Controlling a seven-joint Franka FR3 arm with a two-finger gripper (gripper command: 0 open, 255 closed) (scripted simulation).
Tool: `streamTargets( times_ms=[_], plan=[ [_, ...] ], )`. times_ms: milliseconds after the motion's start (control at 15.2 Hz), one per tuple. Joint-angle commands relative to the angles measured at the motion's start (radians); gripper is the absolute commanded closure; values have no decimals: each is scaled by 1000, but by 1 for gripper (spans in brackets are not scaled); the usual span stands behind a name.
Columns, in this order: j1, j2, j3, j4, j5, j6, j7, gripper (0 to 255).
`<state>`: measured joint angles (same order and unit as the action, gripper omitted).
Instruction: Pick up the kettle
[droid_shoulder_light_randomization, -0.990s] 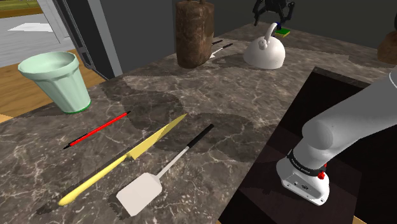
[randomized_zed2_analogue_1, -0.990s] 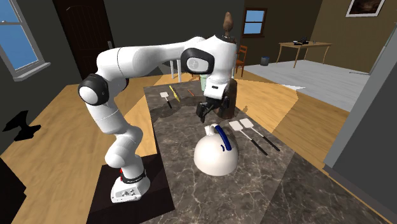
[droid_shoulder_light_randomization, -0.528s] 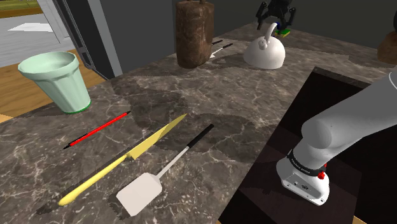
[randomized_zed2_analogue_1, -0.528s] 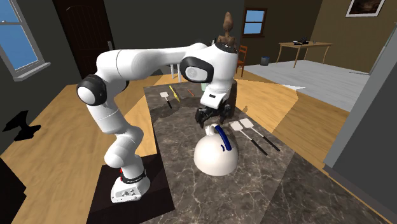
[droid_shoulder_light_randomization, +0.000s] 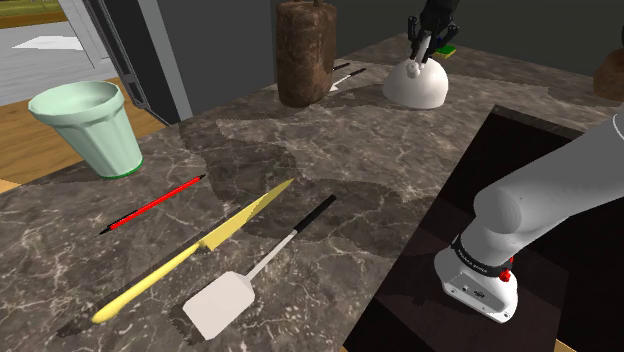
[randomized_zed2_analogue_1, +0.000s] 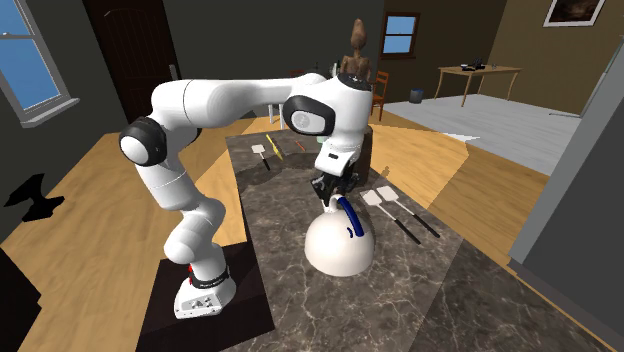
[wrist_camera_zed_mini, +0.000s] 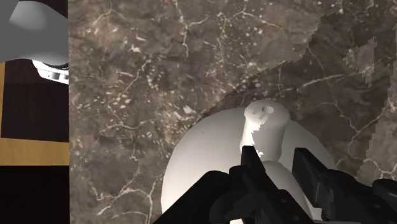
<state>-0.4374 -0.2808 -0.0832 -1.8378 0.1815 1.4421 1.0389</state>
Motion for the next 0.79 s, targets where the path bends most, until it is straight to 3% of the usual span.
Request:
streamTargets(
  times_ms=[0,264,726],
  plan=[
    [0,1,0,0,0,1,0,255],
    [0,0,0,-1,0,0,0,255],
    [1,31,-4,127,4,-96,15,255]
  ],
)
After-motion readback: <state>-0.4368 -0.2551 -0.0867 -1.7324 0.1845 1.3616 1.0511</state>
